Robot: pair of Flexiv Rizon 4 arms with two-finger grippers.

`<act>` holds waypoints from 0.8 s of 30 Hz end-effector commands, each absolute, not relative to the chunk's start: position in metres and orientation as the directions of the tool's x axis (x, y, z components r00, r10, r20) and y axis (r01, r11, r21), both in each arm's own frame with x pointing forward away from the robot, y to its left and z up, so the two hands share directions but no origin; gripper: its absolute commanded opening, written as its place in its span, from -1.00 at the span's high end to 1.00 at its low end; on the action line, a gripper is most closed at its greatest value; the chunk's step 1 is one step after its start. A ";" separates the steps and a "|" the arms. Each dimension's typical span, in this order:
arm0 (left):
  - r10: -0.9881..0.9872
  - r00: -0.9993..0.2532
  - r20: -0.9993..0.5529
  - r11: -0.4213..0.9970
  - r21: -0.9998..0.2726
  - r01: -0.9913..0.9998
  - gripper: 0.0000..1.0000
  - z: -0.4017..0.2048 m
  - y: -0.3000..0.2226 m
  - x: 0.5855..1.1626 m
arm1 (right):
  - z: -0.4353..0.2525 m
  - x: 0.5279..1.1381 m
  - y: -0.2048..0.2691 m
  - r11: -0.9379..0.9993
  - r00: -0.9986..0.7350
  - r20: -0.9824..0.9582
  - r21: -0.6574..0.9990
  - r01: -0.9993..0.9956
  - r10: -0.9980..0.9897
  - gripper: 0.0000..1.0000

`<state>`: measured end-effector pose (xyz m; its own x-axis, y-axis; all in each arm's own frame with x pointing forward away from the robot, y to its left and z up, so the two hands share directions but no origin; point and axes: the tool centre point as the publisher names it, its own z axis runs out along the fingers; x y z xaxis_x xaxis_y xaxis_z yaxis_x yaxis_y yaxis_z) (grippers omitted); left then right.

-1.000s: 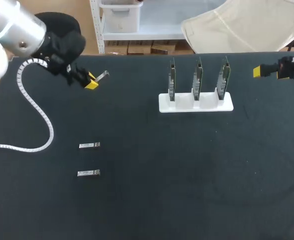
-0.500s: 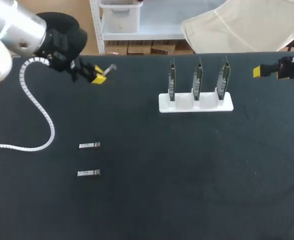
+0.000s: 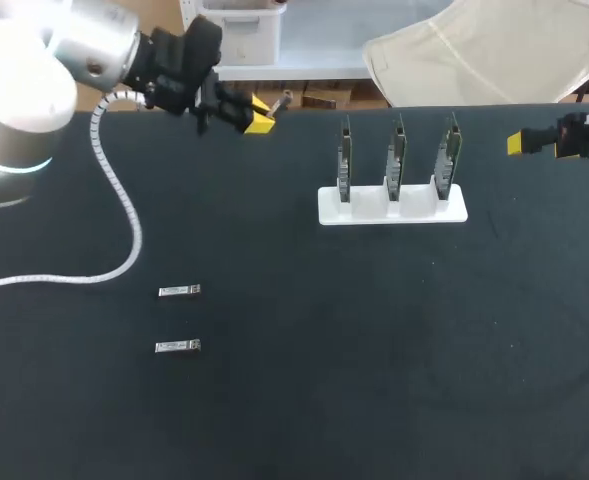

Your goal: Pick up the optical module with the left hand, and insert it into the network port with the right hand.

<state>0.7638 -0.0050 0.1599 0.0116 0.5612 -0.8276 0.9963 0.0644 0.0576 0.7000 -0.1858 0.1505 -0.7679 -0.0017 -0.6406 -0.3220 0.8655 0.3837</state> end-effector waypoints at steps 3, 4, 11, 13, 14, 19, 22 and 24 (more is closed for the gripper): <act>0.534 0.011 -0.845 0.077 0.062 0.995 1.00 0.157 -0.006 0.765 | 0.151 0.699 -0.185 0.868 -0.768 -0.641 0.381 -0.318 0.000 -1.00; 0.530 0.004 -0.848 0.087 0.059 0.994 1.00 0.156 -0.003 0.765 | 0.151 0.699 -0.185 0.868 -0.768 -0.641 0.381 -0.318 0.000 -1.00; 0.530 0.004 -0.848 0.087 0.059 0.994 1.00 0.156 -0.003 0.765 | 0.151 0.699 -0.185 0.868 -0.768 -0.641 0.381 -0.318 0.000 -1.00; 0.530 0.004 -0.848 0.087 0.059 0.994 1.00 0.156 -0.003 0.765 | 0.151 0.699 -0.185 0.868 -0.768 -0.641 0.381 -0.318 0.000 -1.00; 0.530 0.004 -0.848 0.087 0.059 0.994 1.00 0.156 -0.003 0.765 | 0.151 0.699 -0.185 0.868 -0.768 -0.641 0.381 -0.318 0.000 -1.00; 0.530 0.004 -0.848 0.087 0.059 0.994 1.00 0.156 -0.003 0.765 | 0.151 0.699 -0.185 0.868 -0.768 -0.641 0.381 -0.318 0.000 -1.00; 0.530 0.004 -0.848 0.087 0.059 0.994 1.00 0.156 -0.003 0.765 | 0.151 0.699 -0.185 0.868 -0.768 -0.641 0.381 -0.318 0.000 -1.00; 0.530 0.004 -0.848 0.087 0.059 0.994 1.00 0.156 -0.003 0.765 | 0.151 0.699 -0.185 0.868 -0.768 -0.641 0.381 -0.318 0.000 -1.00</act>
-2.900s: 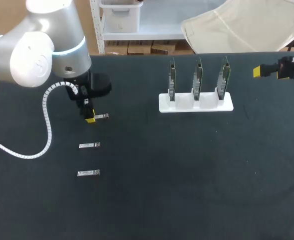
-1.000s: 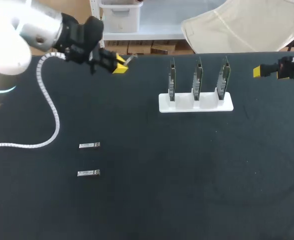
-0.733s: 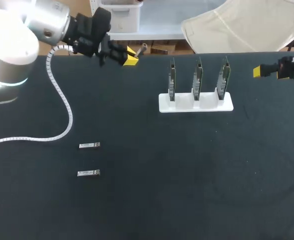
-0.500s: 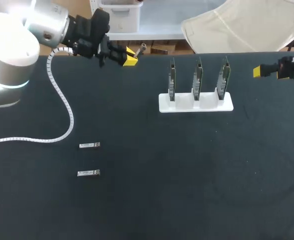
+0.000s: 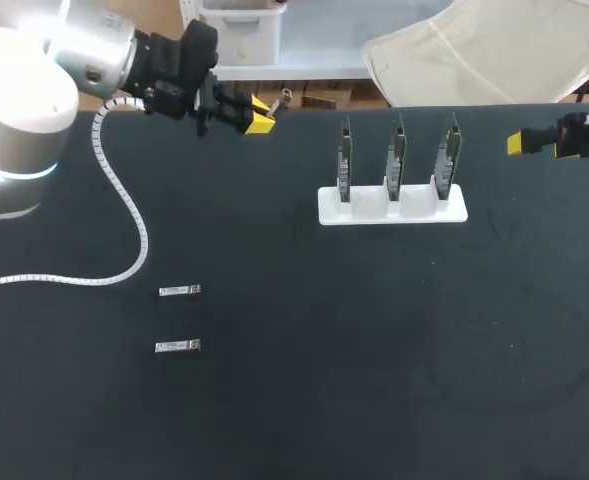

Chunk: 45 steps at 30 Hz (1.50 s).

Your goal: Pick up the optical module with the left hand, and insert it into the network port with the right hand.

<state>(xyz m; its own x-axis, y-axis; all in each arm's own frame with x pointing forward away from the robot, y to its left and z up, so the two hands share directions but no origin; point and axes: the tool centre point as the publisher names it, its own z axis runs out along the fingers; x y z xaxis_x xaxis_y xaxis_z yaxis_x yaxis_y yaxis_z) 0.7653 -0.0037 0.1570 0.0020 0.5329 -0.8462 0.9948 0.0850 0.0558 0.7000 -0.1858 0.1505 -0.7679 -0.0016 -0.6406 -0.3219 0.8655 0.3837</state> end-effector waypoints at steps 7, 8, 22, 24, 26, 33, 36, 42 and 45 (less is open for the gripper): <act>0.448 0.067 -0.892 0.046 0.098 0.994 1.00 0.173 -0.041 0.783 | 0.151 0.699 -0.185 0.868 -0.768 -0.641 0.381 -0.318 0.000 -1.00; 0.444 0.078 -0.893 0.037 0.105 0.994 1.00 0.175 -0.046 0.785 | 0.151 0.699 -0.185 0.868 -0.768 -0.641 0.381 -0.318 0.000 -1.00; 0.324 0.052 -0.945 0.002 0.056 0.998 1.00 0.171 -0.081 0.779 | 0.151 0.699 -0.185 0.868 -0.768 -0.641 0.381 -0.318 0.000 -1.00; 0.320 0.050 -0.946 0.004 0.054 0.999 1.00 0.170 -0.083 0.779 | 0.151 0.699 -0.185 0.868 -0.768 -0.641 0.381 -0.318 0.000 -1.00; 0.309 0.049 -0.950 0.009 0.054 0.998 1.00 0.170 -0.083 0.779 | 0.151 0.699 -0.185 0.868 -0.768 -0.641 0.381 -0.318 0.000 -1.00; 0.270 0.036 -0.962 0.023 0.044 0.999 1.00 0.166 -0.088 0.778 | 0.151 0.699 -0.185 0.868 -0.768 -0.641 0.381 -0.318 0.000 -1.00; 0.252 0.028 -0.967 0.022 0.035 0.999 1.00 0.163 -0.090 0.777 | 0.151 0.699 -0.185 0.868 -0.768 -0.641 0.381 -0.318 0.000 -1.00; 0.218 0.028 -0.976 0.011 0.031 0.999 1.00 0.162 -0.093 0.778 | 0.151 0.699 -0.185 0.868 -0.768 -0.641 0.381 -0.318 0.000 -1.00; 0.208 0.028 -0.978 -0.005 0.028 1.000 1.00 0.161 -0.098 0.778 | 0.151 0.699 -0.185 0.868 -0.768 -0.641 0.381 -0.318 0.000 -1.00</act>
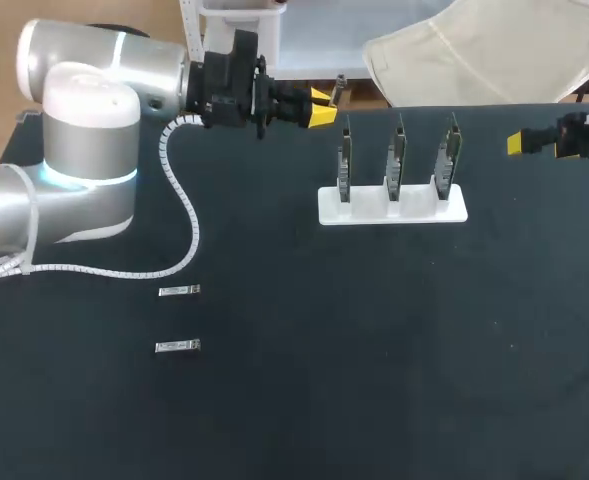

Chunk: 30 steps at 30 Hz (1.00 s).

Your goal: Pick up the optical module with the left hand, and insert it into the network port with the right hand.

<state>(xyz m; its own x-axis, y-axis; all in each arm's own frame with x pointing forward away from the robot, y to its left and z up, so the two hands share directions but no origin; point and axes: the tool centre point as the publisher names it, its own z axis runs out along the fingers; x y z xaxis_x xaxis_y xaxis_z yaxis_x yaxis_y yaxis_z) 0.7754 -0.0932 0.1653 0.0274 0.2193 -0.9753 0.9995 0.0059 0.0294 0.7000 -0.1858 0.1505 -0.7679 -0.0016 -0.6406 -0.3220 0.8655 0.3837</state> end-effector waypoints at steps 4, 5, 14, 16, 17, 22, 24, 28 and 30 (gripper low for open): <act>0.199 0.024 -0.980 -0.019 0.020 1.000 1.00 0.160 -0.102 0.778 | 0.151 0.699 -0.185 0.868 -0.768 -0.641 0.381 -0.318 0.000 -1.00; 0.199 0.025 -0.980 -0.025 0.021 0.999 1.00 0.160 -0.104 0.778 | 0.151 0.699 -0.185 0.868 -0.768 -0.641 0.381 -0.318 0.000 -1.00; 0.188 0.007 -0.982 -0.035 0.001 0.999 1.00 0.158 -0.107 0.777 | 0.151 0.699 -0.185 0.868 -0.768 -0.641 0.381 -0.318 0.000 -1.00; 0.187 0.005 -0.982 -0.035 -0.001 0.999 1.00 0.158 -0.108 0.776 | 0.151 0.699 -0.185 0.868 -0.768 -0.641 0.381 -0.318 0.000 -1.00; 0.185 0.003 -0.983 -0.036 -0.004 0.999 1.00 0.157 -0.109 0.776 | 0.151 0.699 -0.185 0.868 -0.768 -0.641 0.381 -0.318 0.000 -1.00; 0.178 -0.005 -0.984 -0.053 -0.015 0.998 1.00 0.156 -0.113 0.774 | 0.151 0.699 -0.185 0.868 -0.768 -0.641 0.381 -0.318 0.000 -1.00; 0.174 -0.008 -0.985 -0.057 -0.018 0.998 1.00 0.155 -0.114 0.774 | 0.151 0.699 -0.185 0.868 -0.768 -0.641 0.381 -0.318 0.000 -1.00; 0.164 -0.018 -0.986 -0.056 -0.027 0.998 1.00 0.155 -0.115 0.774 | 0.151 0.699 -0.185 0.868 -0.768 -0.641 0.381 -0.318 0.000 -1.00; 0.160 -0.028 -0.987 -0.049 -0.036 0.998 1.00 0.154 -0.114 0.775 | 0.151 0.699 -0.185 0.868 -0.768 -0.641 0.381 -0.318 0.000 -1.00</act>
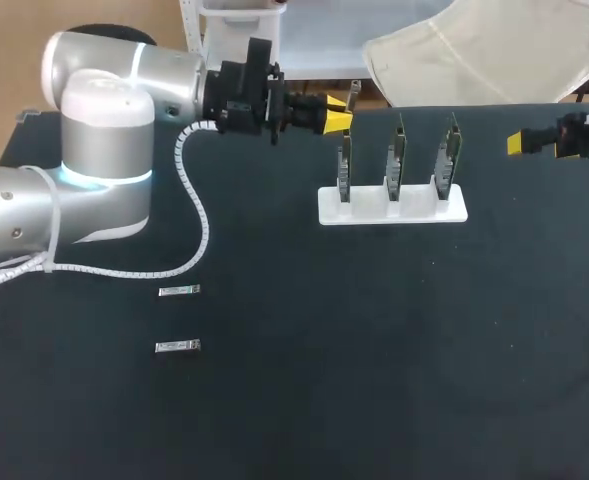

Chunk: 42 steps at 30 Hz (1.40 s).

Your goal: Pick up the optical module with the left hand, and insert it into the network port with the right hand.

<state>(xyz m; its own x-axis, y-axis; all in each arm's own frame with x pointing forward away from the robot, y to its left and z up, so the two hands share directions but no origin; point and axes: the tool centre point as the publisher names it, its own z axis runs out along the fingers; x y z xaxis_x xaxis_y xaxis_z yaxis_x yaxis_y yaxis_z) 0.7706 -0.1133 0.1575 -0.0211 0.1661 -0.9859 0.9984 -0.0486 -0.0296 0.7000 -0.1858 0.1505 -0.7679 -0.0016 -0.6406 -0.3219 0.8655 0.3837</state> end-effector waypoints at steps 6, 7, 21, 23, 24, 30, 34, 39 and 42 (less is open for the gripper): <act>0.152 -0.038 -0.988 -0.037 -0.044 0.998 1.00 0.153 -0.112 0.775 | 0.151 0.699 -0.185 0.868 -0.768 -0.641 0.381 -0.318 0.000 -1.00; 0.152 -0.039 -0.988 -0.038 -0.045 0.998 1.00 0.153 -0.113 0.775 | 0.151 0.699 -0.185 0.868 -0.768 -0.641 0.381 -0.318 0.000 -1.00; 0.147 -0.054 -0.988 -0.042 -0.061 0.997 1.00 0.152 -0.116 0.774 | 0.151 0.699 -0.185 0.868 -0.768 -0.641 0.381 -0.318 0.000 -1.00; 0.147 -0.055 -0.988 -0.043 -0.062 0.997 1.00 0.151 -0.116 0.774 | 0.151 0.699 -0.185 0.868 -0.768 -0.641 0.381 -0.318 0.000 -1.00; 0.147 -0.056 -0.988 -0.043 -0.063 0.997 1.00 0.151 -0.116 0.774 | 0.151 0.699 -0.185 0.868 -0.768 -0.641 0.381 -0.318 0.000 -1.00; 0.148 -0.055 -0.988 -0.050 -0.063 0.997 1.00 0.151 -0.118 0.774 | 0.151 0.699 -0.185 0.868 -0.768 -0.641 0.381 -0.318 0.000 -1.00; 0.151 -0.054 -0.987 -0.051 -0.063 0.997 1.00 0.151 -0.118 0.775 | 0.151 0.699 -0.185 0.868 -0.768 -0.641 0.381 -0.318 0.000 -1.00; 0.153 -0.055 -0.987 -0.051 -0.063 0.997 1.00 0.151 -0.118 0.775 | 0.151 0.699 -0.185 0.868 -0.768 -0.641 0.381 -0.318 0.000 -1.00; 0.153 -0.048 -0.987 -0.055 -0.057 0.997 1.00 0.151 -0.118 0.776 | 0.151 0.699 -0.185 0.868 -0.768 -0.641 0.381 -0.318 0.000 -1.00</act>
<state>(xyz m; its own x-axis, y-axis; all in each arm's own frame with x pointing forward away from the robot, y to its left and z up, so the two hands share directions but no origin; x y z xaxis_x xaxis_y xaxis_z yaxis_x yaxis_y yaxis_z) 0.7723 -0.1170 0.1514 -0.0500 0.1529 -0.9870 0.9972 -0.0478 -0.0579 0.7000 -0.1858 0.1505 -0.7679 -0.0016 -0.6406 -0.3219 0.8655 0.3837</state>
